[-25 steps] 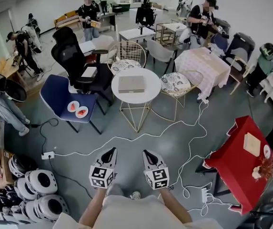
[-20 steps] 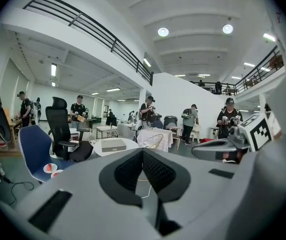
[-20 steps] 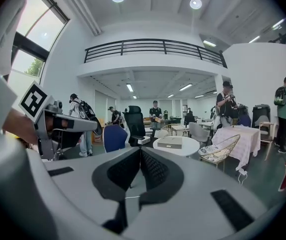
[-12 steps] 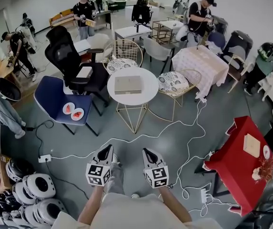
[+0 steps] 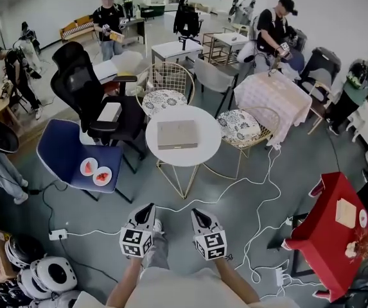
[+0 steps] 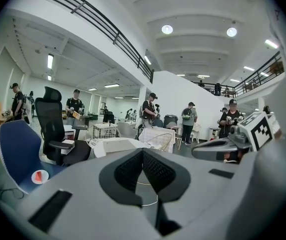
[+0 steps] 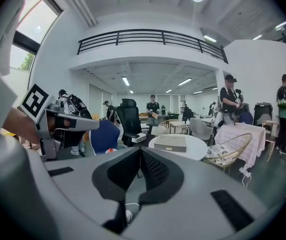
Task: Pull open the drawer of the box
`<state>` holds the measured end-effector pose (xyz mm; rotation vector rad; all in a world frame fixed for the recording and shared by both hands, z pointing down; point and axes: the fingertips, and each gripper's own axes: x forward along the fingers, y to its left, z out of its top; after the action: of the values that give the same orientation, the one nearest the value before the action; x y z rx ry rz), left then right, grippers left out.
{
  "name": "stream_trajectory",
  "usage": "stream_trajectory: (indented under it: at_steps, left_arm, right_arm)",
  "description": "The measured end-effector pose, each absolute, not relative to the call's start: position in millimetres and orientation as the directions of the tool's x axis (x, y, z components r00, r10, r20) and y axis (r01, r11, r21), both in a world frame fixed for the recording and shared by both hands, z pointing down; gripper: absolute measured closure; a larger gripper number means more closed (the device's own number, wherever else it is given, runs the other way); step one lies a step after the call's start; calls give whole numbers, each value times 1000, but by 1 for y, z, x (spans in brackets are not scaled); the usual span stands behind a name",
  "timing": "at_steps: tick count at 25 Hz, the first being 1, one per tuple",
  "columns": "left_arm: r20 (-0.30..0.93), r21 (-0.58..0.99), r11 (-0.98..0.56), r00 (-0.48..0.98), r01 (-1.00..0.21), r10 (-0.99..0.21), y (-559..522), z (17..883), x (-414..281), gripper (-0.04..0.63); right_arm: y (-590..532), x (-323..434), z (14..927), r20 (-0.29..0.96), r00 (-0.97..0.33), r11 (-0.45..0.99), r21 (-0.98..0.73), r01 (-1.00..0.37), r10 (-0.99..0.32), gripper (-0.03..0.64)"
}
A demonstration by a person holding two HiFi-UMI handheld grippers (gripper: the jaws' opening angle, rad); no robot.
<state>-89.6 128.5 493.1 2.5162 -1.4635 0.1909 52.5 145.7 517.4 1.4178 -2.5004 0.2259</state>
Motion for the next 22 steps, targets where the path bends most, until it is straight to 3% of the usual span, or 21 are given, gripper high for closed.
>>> stream_trajectory:
  at_steps: [22]
  left_arm:
    - [228,146,-589,606,-795,-762,-160,470,-154,583]
  right_arm:
    - [-123,-21,488,329,-397,426,17,-904,-857,601]
